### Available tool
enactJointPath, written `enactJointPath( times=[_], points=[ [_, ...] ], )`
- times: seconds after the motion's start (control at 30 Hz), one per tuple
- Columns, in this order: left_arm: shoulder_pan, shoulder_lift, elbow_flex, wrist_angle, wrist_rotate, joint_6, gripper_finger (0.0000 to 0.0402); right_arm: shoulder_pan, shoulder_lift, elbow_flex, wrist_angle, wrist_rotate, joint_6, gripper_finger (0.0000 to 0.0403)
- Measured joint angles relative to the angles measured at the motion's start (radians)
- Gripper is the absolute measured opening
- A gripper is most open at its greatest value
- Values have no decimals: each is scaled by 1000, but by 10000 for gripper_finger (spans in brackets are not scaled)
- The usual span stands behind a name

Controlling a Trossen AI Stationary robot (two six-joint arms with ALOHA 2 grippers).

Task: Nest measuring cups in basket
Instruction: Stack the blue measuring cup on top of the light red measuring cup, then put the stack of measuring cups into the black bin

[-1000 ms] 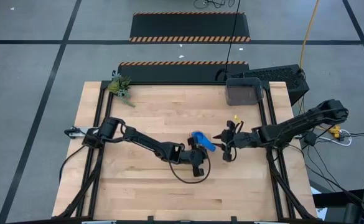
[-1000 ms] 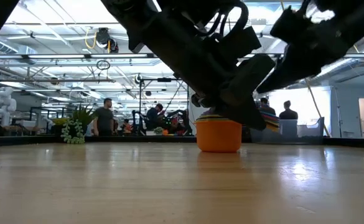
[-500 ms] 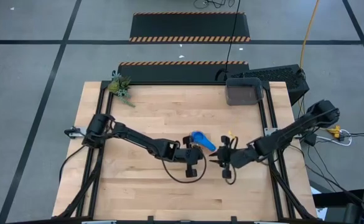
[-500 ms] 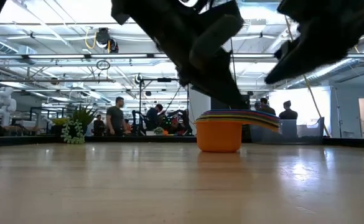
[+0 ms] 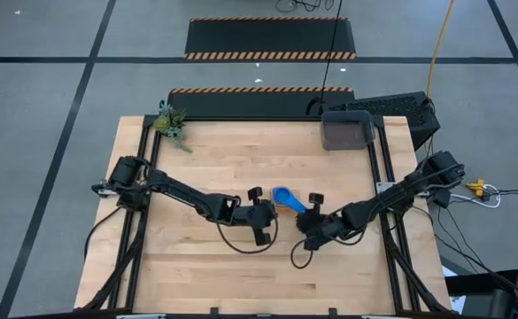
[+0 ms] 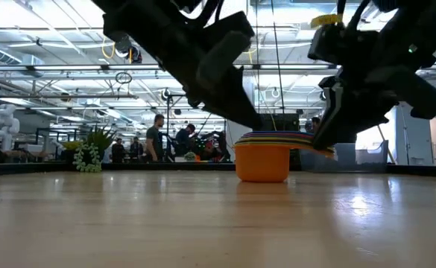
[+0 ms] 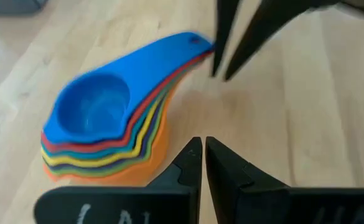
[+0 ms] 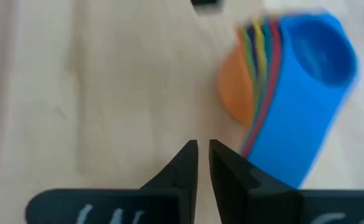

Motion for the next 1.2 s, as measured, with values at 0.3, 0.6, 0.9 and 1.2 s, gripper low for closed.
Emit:
enactJointPath(
  times=[0.3,0.6,0.9,1.2],
  points=[
    [-3,-35,-12,3,-1,5,24,-41,-1,-2,-65,27,-1,24],
    [-6,-48,-12,-8,-15,40,24,-28,-71,0,-17,-50,-55,24],
    [-6,-207,-15,-74,-98,100,23,-15,-366,2,-17,-84,-185,23],
    [3,-438,-95,25,-150,251,23,-15,-576,2,-16,-83,-442,1]
  ],
)
